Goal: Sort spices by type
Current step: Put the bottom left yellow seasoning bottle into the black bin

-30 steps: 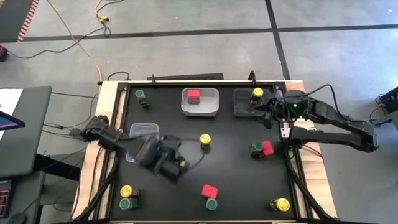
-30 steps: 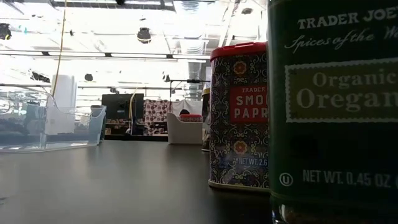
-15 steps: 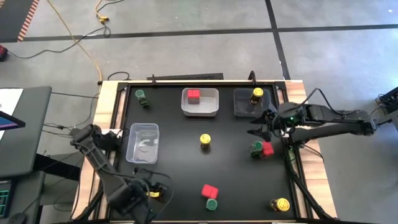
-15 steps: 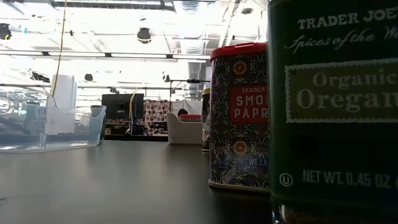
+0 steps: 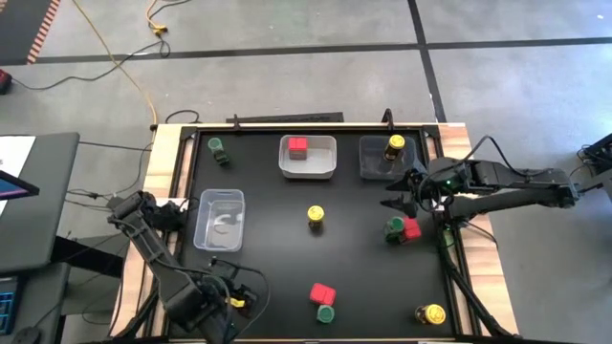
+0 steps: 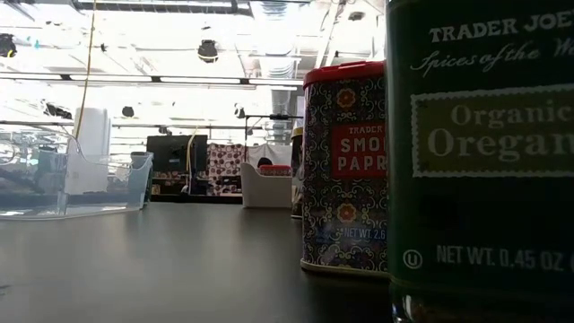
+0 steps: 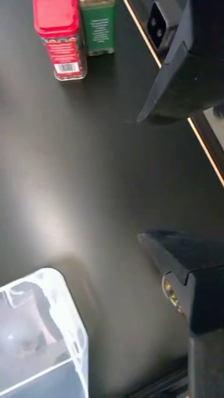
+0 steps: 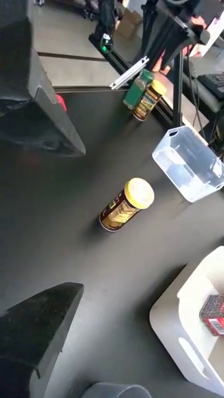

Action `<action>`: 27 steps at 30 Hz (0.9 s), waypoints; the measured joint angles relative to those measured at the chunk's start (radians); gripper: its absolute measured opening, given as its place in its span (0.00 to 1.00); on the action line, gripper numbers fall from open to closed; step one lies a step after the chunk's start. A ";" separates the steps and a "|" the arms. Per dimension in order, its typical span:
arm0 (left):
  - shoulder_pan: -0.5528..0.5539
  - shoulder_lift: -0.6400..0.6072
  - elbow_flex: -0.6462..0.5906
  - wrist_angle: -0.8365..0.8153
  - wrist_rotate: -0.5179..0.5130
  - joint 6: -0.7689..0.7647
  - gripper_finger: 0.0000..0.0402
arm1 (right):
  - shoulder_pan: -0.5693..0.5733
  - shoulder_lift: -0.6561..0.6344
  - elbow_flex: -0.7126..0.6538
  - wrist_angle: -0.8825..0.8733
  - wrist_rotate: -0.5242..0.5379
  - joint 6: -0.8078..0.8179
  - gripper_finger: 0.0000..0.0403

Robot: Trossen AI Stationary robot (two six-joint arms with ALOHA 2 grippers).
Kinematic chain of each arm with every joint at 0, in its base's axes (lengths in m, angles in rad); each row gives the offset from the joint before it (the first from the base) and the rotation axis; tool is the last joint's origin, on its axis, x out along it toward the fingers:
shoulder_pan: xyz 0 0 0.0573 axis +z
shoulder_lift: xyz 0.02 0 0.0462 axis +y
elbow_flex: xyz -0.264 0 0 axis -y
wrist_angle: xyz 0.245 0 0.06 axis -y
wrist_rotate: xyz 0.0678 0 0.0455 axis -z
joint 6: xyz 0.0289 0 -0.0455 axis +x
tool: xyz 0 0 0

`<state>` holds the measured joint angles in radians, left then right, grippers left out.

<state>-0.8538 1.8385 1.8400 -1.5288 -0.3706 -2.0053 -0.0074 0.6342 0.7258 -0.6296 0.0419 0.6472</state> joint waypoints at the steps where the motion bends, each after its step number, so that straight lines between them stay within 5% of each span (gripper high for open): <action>1: 0.008 0.000 0.000 -0.001 0.000 0.003 0.67 | 0.000 0.000 0.000 -0.005 0.000 0.000 0.93; 7: 0.062 0.000 0.000 -0.035 0.084 -0.020 0.69 | 0.000 0.000 0.000 -0.025 0.000 -0.008 0.93; 16: 0.099 0.010 0.000 -0.041 0.099 0.011 0.86 | 0.000 0.000 0.000 -0.025 0.000 -0.027 0.93; 27: 0.110 0.011 0.000 0.045 0.104 -0.024 0.86 | 0.000 0.000 0.000 -0.025 0.000 -0.030 0.93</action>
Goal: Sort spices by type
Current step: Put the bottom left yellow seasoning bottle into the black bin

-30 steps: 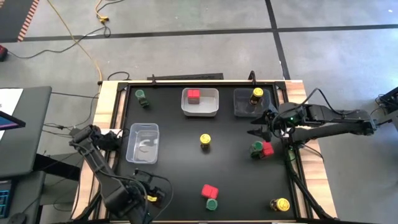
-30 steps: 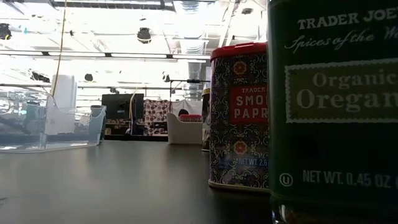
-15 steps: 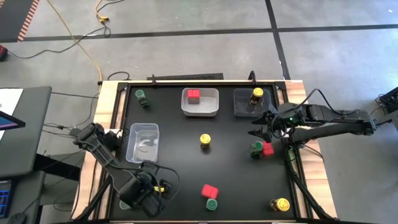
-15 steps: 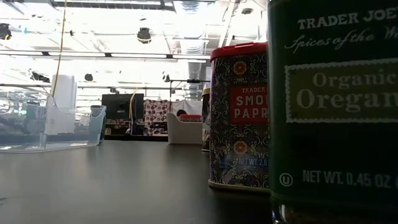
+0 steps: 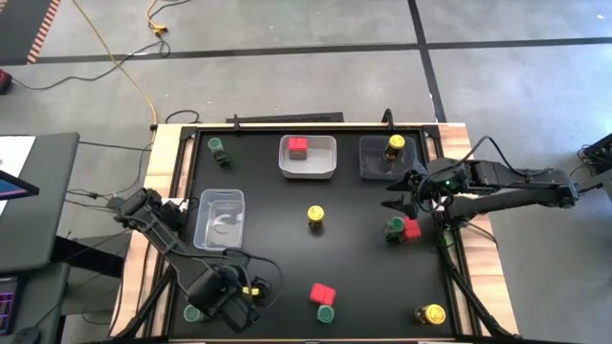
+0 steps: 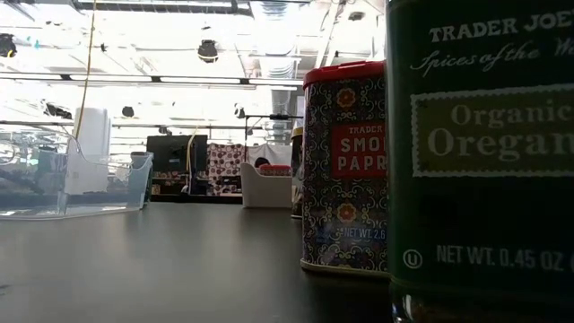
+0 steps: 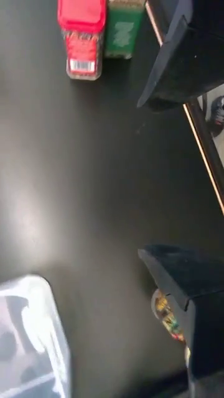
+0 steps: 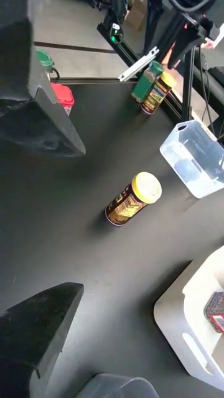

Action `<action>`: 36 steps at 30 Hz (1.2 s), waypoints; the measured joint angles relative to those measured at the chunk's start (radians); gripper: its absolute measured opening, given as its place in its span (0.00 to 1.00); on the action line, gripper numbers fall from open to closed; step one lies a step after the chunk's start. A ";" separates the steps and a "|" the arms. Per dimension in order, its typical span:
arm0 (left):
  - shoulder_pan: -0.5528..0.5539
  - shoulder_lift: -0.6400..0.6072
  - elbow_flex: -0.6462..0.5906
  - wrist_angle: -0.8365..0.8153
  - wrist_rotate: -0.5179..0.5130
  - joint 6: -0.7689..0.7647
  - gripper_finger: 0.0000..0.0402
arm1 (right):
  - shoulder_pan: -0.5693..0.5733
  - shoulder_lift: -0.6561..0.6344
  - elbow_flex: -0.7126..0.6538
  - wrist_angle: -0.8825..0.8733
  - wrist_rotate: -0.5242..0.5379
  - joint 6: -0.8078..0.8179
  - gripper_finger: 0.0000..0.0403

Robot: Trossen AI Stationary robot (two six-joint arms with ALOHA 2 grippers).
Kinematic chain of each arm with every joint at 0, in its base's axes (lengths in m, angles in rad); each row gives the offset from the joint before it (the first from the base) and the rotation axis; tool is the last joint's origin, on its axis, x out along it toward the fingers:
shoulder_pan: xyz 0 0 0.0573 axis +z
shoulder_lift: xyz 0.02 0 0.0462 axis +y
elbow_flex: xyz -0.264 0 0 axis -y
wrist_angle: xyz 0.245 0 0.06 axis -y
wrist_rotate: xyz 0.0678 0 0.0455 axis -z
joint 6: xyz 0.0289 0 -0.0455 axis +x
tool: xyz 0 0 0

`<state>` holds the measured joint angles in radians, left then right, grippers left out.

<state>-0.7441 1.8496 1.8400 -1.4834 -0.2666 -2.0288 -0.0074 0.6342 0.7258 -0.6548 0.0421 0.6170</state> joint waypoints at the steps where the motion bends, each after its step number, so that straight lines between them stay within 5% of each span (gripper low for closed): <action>1: 0.000 0.000 0.000 -0.014 0.001 -0.020 0.86 | 0.000 0.000 0.000 0.000 0.000 0.000 0.93; 17: -0.082 -0.038 -0.159 -0.081 0.223 -0.273 0.87 | 0.000 0.000 0.000 0.001 0.000 -0.024 0.93; 27: -0.101 -0.238 -0.368 0.000 0.226 -0.286 0.87 | 0.000 0.000 0.000 0.000 0.000 -0.023 0.93; 36: -0.117 -0.234 -0.471 0.205 0.229 -0.193 0.87 | 0.000 0.000 0.000 -0.040 0.000 -0.023 0.93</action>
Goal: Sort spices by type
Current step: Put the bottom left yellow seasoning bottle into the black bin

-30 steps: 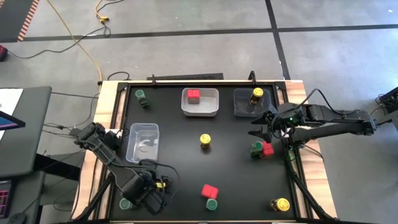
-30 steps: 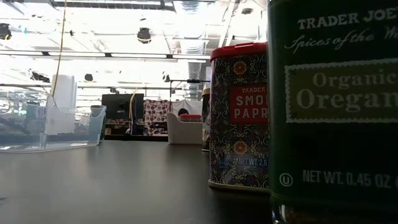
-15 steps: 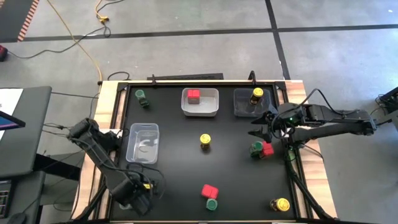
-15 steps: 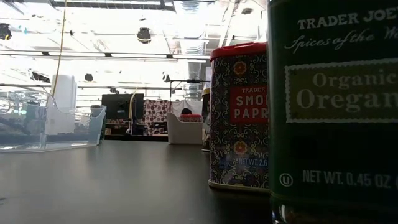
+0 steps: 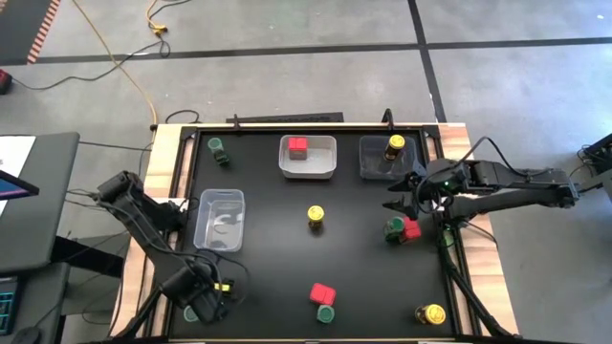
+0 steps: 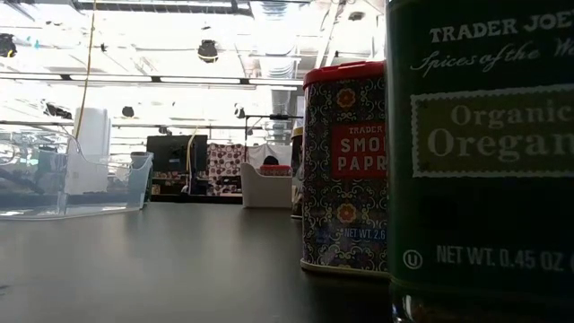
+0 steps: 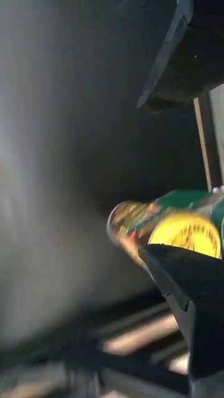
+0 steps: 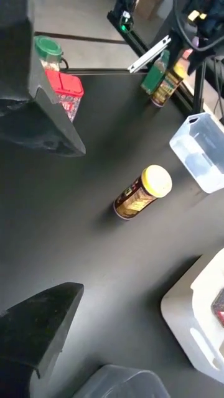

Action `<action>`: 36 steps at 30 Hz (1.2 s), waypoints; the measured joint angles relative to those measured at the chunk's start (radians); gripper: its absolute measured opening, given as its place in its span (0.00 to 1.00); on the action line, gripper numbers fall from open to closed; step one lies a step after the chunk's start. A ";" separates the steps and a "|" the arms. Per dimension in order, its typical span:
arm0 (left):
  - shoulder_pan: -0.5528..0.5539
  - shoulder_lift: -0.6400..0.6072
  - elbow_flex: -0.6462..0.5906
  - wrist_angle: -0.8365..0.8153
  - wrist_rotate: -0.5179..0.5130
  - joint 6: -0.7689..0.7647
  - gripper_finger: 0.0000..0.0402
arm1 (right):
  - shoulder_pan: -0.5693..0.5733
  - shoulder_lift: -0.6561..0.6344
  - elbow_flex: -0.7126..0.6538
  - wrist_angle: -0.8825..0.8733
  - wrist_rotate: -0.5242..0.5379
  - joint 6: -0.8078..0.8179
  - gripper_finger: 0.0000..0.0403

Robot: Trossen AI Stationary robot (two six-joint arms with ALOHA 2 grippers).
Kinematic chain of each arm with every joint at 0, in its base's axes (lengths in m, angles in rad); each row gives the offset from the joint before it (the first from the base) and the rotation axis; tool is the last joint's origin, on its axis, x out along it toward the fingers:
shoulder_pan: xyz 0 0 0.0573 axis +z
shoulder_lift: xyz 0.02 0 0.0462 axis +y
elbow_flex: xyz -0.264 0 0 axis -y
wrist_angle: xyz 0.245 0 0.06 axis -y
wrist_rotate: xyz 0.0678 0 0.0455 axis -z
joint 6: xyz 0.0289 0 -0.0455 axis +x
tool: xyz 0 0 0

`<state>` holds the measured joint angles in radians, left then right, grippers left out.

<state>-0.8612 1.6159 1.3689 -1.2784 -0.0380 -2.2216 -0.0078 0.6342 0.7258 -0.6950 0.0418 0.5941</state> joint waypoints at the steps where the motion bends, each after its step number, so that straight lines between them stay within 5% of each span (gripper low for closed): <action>1: 0.000 0.003 0.000 0.003 0.000 -0.003 0.87 | 0.000 0.000 0.000 -0.002 0.000 0.000 0.93; 14: -0.035 0.005 0.000 -0.050 0.087 -0.176 0.87 | 0.000 0.000 0.000 -0.002 0.000 0.000 0.93; 36: -0.082 0.006 -0.086 0.043 0.109 -0.182 0.87 | 0.000 0.000 0.000 -0.001 0.000 0.001 0.93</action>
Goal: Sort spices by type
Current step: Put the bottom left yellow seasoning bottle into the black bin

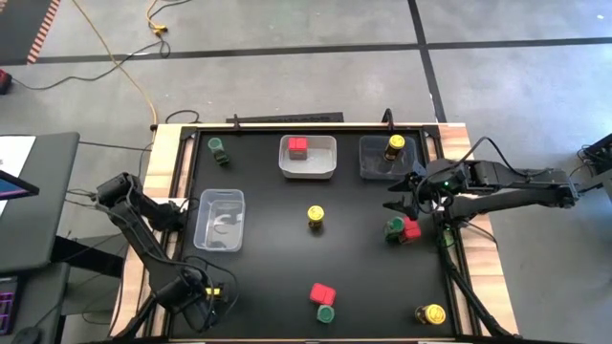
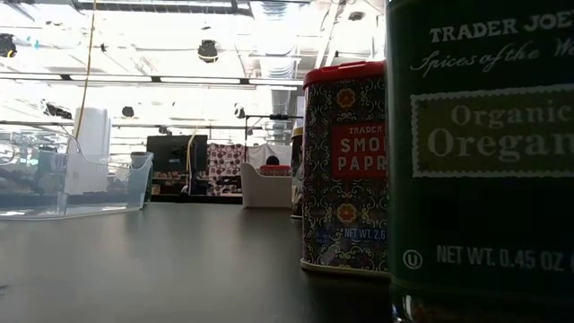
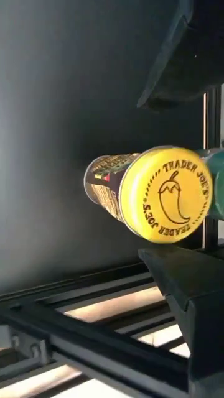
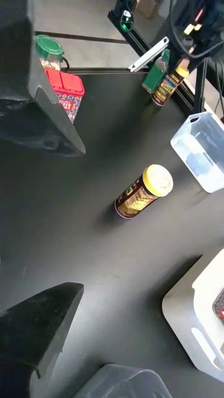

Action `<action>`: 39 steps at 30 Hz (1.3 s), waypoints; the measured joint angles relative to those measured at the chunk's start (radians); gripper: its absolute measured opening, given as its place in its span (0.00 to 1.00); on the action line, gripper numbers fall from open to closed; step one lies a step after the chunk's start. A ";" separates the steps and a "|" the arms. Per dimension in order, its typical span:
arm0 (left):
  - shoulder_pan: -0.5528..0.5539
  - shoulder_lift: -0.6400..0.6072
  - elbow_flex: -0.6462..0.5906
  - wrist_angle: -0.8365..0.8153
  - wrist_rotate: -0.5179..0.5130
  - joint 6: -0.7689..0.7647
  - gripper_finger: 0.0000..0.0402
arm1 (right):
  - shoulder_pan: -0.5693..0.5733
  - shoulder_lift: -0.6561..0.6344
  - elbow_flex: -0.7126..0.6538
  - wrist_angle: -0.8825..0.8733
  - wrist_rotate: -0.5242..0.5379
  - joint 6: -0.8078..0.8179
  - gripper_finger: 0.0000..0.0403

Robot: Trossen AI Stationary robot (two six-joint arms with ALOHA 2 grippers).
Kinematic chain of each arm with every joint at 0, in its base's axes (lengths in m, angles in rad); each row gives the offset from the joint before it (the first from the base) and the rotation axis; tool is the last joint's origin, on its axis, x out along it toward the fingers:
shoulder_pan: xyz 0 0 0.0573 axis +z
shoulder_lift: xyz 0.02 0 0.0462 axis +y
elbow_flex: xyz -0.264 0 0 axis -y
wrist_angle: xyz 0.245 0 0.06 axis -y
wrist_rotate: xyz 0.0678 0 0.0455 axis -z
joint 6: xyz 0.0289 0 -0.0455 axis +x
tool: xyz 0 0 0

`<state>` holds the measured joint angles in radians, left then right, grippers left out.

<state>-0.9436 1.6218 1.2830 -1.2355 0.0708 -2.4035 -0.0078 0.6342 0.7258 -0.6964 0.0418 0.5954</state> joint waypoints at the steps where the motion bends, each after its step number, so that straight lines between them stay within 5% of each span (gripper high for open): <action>1: 0.000 0.000 -0.011 0.015 0.000 0.000 0.87 | 0.000 0.000 0.000 0.000 0.000 0.001 0.93; 14: 0.000 0.000 -0.032 0.022 -0.002 0.009 0.86 | 0.000 0.000 0.000 0.000 0.000 0.009 0.93; 39: -0.012 0.000 -0.032 0.010 0.045 0.024 0.57 | 0.000 0.001 0.000 0.000 0.000 0.025 0.93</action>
<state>-0.9554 1.6215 1.2510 -1.2253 0.1161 -2.3791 -0.0078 0.6350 0.7258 -0.6960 0.0418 0.6209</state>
